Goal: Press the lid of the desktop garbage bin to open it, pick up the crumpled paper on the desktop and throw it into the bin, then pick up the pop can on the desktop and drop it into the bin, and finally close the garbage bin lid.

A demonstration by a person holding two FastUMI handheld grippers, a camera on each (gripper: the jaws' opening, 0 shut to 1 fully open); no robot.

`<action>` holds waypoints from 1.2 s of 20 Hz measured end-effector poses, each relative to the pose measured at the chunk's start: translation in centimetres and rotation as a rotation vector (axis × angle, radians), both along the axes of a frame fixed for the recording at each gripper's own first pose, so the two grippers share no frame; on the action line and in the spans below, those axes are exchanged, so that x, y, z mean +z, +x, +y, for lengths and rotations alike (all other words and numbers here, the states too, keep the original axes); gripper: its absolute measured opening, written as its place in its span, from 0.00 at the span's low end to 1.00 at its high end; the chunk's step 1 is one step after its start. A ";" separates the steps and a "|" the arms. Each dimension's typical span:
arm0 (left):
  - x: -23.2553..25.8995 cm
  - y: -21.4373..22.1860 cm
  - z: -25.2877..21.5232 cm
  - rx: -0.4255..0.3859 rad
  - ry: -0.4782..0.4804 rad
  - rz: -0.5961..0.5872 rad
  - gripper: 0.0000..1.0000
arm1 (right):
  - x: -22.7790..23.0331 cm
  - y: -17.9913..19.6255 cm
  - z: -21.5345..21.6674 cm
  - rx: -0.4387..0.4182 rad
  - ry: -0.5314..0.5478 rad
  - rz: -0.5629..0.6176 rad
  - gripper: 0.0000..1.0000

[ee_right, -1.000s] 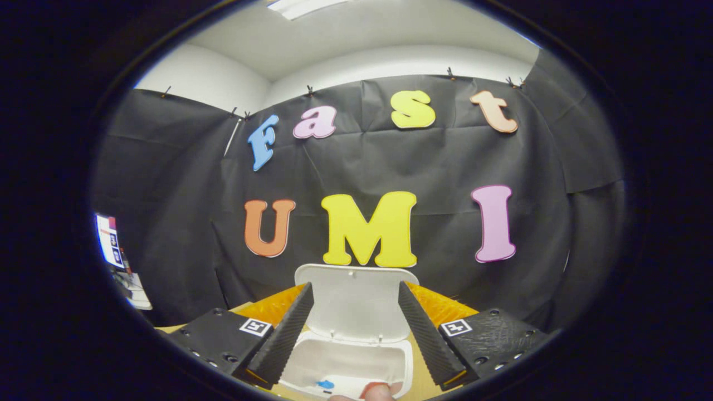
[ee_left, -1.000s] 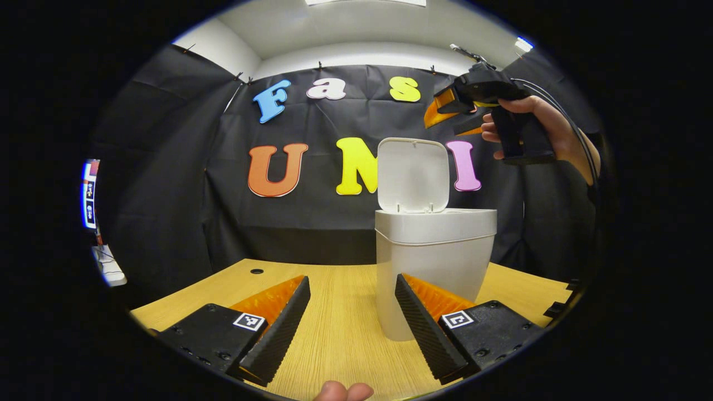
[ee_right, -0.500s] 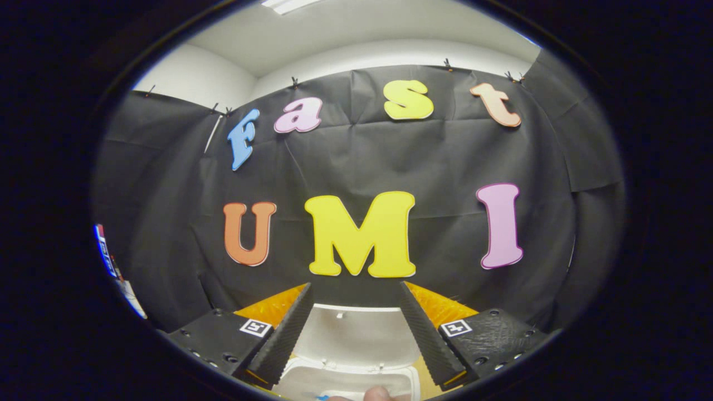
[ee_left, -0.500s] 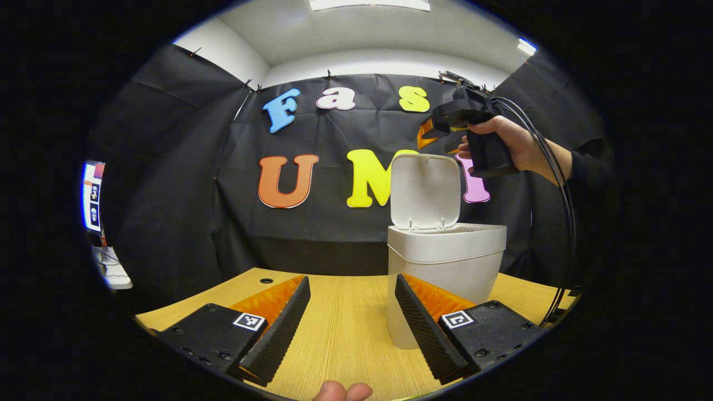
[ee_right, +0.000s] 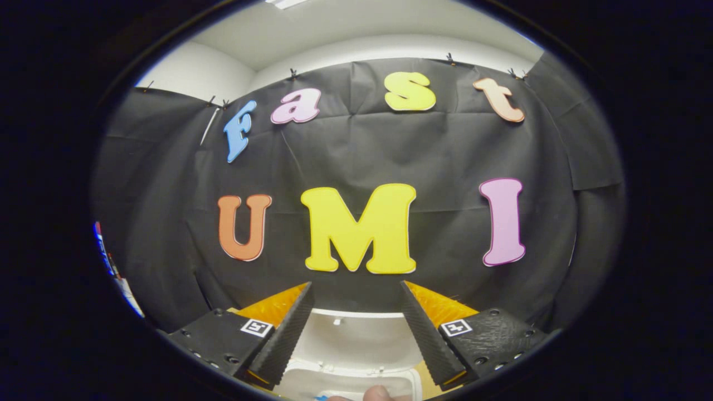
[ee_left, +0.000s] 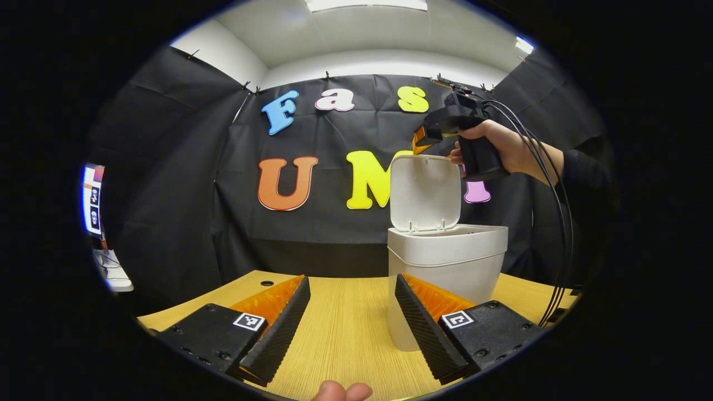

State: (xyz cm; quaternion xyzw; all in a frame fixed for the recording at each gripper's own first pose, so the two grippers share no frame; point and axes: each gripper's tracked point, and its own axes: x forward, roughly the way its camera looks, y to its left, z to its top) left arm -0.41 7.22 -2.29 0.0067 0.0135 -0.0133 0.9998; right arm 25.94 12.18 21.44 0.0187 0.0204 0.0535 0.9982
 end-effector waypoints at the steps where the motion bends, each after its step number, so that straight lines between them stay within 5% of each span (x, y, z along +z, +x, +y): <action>1: -0.1 -0.1 -0.2 -0.001 0.001 0.003 0.99 | -0.1 -0.2 0.0 0.003 0.008 0.003 0.93; 13: -0.1 -1.4 -2.5 -0.027 0.010 0.004 0.99 | -2.8 -7.6 0.4 0.074 -0.002 0.001 0.94; 24: -0.4 -3.2 -3.2 -0.023 -0.010 0.001 0.99 | -11.4 -13.9 0.1 0.131 -0.009 0.100 0.94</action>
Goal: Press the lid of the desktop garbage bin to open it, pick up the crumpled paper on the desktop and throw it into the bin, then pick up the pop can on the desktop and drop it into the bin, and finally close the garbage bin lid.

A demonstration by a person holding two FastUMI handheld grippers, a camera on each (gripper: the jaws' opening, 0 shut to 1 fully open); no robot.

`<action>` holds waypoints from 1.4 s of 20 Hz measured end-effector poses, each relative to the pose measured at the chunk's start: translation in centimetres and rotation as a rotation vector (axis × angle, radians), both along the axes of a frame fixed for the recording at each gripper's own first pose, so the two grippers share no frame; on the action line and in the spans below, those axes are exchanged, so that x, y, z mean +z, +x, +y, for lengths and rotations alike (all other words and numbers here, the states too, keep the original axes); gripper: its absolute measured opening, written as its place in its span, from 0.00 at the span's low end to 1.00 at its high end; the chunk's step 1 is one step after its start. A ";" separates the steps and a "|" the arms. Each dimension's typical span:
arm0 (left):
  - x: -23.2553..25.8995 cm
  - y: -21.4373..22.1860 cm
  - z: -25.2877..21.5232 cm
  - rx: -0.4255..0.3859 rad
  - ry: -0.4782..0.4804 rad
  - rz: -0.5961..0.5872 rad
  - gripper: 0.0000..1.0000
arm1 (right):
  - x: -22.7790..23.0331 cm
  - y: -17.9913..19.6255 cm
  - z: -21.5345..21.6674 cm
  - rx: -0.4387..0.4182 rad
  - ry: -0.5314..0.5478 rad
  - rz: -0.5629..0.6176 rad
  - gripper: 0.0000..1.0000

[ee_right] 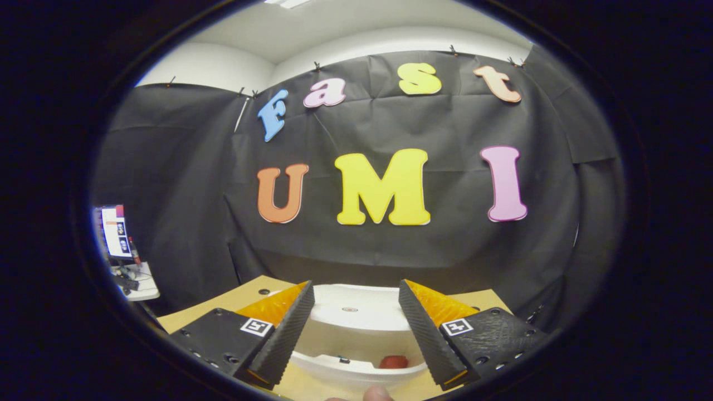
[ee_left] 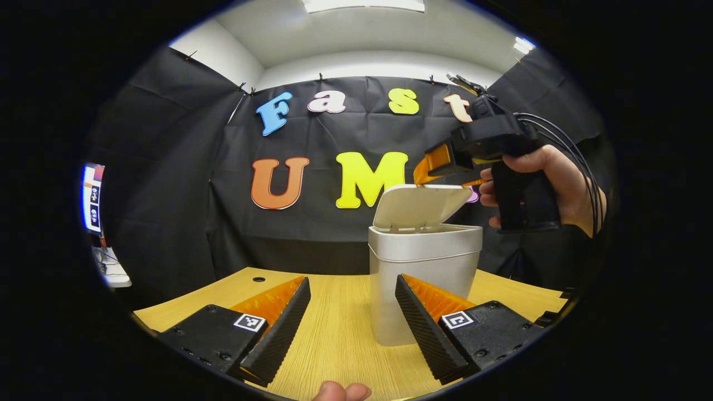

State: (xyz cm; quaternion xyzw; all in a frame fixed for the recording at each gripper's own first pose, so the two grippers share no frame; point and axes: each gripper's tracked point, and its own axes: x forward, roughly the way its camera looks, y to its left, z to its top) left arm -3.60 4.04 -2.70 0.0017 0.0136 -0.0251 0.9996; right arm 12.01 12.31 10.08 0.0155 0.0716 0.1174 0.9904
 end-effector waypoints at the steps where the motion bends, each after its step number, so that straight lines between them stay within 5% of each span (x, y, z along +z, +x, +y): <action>1: -0.1 -0.1 0.0 0.000 -0.003 0.005 0.99 | -0.8 -0.2 -0.1 -0.001 0.004 0.011 0.94; 19: -1.7 0.3 0.4 0.010 -0.038 0.049 0.99 | -7.9 -0.5 -0.3 0.010 -0.049 0.170 0.93; 20: -1.7 0.3 0.4 0.008 -0.043 0.050 0.99 | -7.8 -0.6 -0.4 0.008 -0.038 0.153 0.85; 28: -1.7 0.3 0.2 0.013 -0.033 0.052 0.98 | -6.3 -0.6 -0.6 -0.040 -0.053 0.038 0.81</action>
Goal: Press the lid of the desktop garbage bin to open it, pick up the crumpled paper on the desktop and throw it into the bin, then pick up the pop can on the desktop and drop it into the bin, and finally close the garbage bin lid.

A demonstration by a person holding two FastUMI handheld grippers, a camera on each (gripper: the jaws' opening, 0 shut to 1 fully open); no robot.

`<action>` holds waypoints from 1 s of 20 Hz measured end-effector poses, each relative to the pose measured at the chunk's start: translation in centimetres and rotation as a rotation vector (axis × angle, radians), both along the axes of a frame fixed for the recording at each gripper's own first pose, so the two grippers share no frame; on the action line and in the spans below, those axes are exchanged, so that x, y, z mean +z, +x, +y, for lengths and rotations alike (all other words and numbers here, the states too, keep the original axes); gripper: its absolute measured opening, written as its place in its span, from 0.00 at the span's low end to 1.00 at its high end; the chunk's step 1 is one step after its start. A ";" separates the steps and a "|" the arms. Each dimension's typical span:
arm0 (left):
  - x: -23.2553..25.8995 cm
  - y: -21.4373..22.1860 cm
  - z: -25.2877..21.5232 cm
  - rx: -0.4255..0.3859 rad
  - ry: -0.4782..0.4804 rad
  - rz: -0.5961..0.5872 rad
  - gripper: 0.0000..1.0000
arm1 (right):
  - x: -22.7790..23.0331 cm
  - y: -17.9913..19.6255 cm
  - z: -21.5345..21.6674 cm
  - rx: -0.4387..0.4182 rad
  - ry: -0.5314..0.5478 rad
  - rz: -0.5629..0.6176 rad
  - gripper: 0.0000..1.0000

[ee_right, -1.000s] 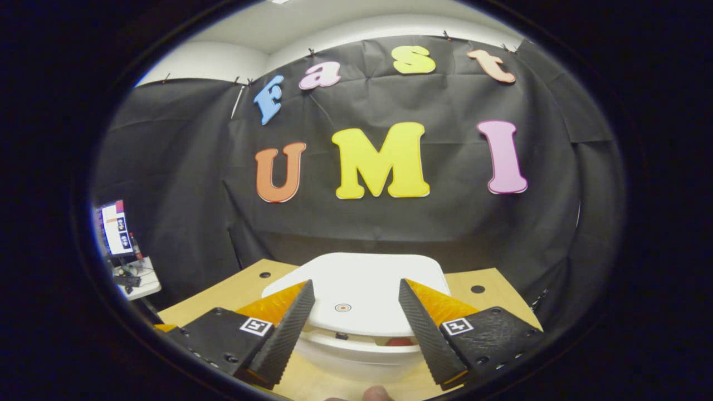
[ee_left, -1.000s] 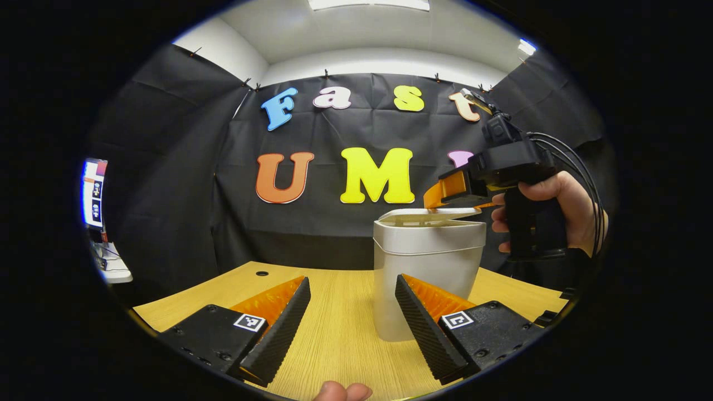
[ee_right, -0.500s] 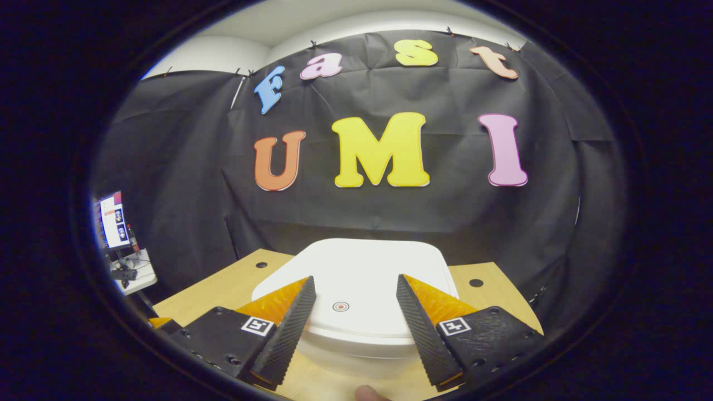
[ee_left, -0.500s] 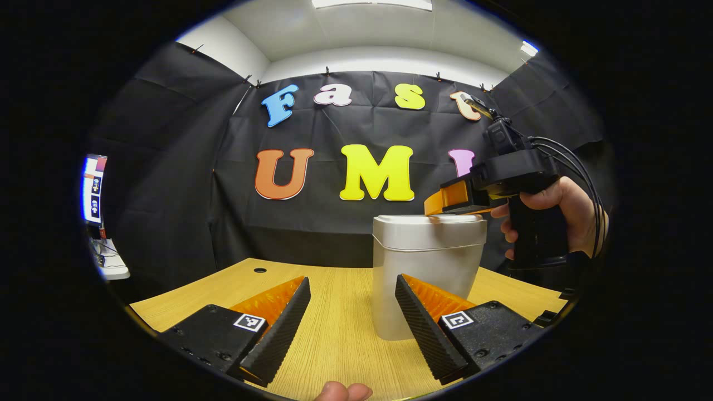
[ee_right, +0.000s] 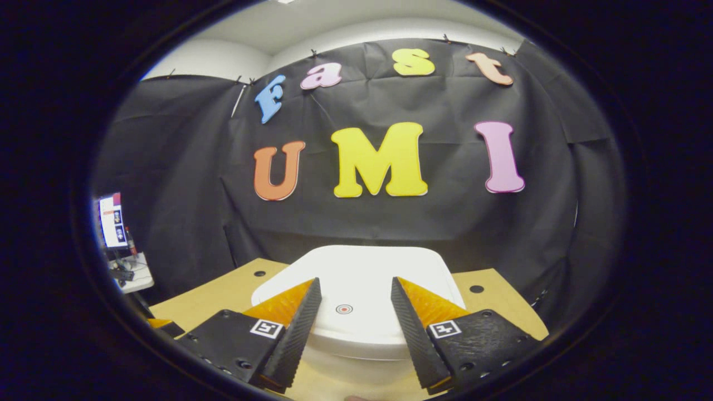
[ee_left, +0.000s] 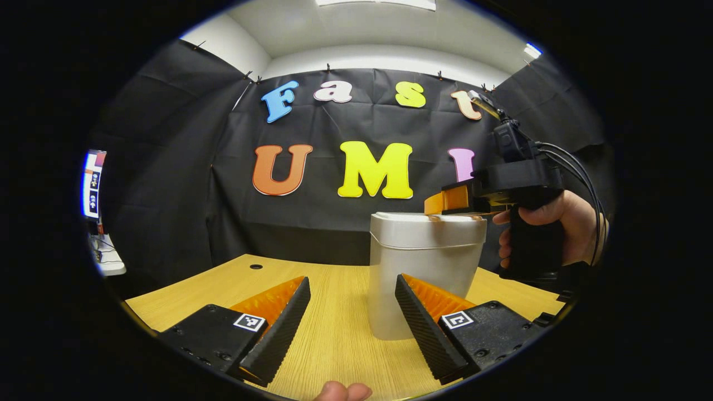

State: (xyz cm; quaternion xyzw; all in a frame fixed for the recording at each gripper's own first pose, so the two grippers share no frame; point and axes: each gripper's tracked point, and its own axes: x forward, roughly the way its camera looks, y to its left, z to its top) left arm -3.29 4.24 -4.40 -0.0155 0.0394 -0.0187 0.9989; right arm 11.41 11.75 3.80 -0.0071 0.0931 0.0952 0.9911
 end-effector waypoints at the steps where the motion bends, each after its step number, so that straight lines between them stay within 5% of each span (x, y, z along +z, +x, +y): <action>1: 0.1 0.0 0.2 0.007 0.004 -0.002 0.99 | 0.5 0.2 -0.4 -0.015 -0.017 -0.035 0.84; 2: 0.2 0.0 0.2 0.012 0.007 -0.003 0.99 | 0.8 0.2 -0.3 -0.012 -0.026 -0.050 0.94; 4: 0.4 0.0 0.3 0.023 0.011 -0.005 0.98 | 2.0 -0.5 0.1 0.018 -0.029 -0.089 0.97; 11: 2.2 0.6 0.0 0.048 0.019 -0.040 0.98 | 4.9 -3.8 -4.3 -0.045 0.038 -0.215 0.95; 20: 3.6 0.3 -1.8 0.042 0.021 -0.087 0.98 | -0.3 -10.2 -11.3 -0.160 0.071 -0.261 0.95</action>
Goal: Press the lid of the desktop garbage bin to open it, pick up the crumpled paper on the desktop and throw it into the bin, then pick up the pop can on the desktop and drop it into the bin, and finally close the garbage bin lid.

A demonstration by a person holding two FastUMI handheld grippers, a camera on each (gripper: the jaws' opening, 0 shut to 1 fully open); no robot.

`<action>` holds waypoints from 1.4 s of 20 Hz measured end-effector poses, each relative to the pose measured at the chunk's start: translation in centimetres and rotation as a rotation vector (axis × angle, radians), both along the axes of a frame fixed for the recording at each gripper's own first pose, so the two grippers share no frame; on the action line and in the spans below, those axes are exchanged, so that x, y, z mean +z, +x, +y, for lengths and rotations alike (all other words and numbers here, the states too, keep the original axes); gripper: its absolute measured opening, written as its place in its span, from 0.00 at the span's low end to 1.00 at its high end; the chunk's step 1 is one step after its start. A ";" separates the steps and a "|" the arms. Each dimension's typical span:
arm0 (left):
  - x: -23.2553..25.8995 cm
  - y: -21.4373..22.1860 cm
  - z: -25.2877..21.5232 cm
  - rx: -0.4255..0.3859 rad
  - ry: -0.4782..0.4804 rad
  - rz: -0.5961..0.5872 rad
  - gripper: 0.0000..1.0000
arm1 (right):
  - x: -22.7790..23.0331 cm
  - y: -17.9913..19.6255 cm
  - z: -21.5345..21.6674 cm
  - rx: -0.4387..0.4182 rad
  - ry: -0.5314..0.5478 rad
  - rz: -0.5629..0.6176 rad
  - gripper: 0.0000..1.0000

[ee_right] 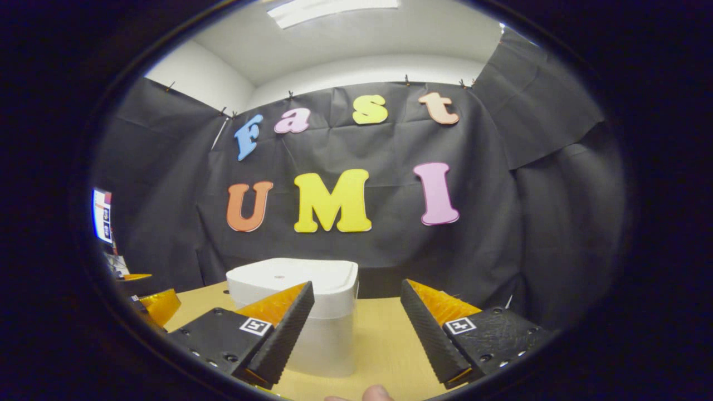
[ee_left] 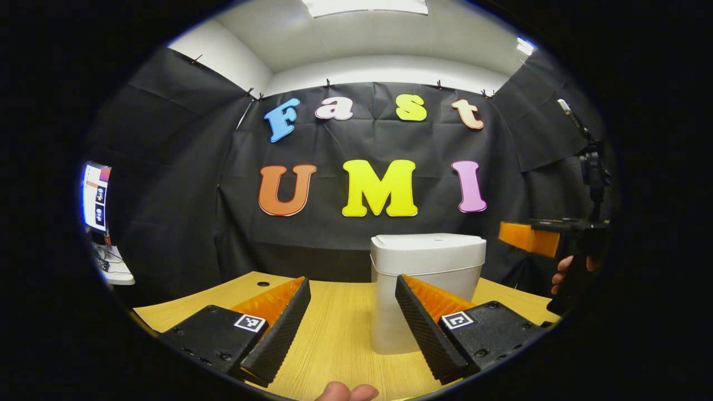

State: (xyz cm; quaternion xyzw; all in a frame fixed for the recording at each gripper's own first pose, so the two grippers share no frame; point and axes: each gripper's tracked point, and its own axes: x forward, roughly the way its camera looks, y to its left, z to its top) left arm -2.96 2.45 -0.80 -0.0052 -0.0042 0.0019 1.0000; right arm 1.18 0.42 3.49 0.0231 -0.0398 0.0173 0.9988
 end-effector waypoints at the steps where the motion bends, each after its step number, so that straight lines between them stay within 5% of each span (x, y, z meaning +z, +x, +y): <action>1: -0.2 -0.1 -0.1 0.002 0.002 0.001 0.98 | -0.6 -0.6 -0.5 -0.006 -0.002 -0.001 0.97; 10: -3.9 -0.8 -2.3 -0.008 -0.016 0.030 0.98 | -7.7 -3.5 -1.7 -0.041 0.054 0.042 0.96; 28: -3.4 0.3 -4.0 -0.033 0.002 0.027 0.99 | -6.6 -3.2 -1.9 -0.086 -0.062 -0.015 0.96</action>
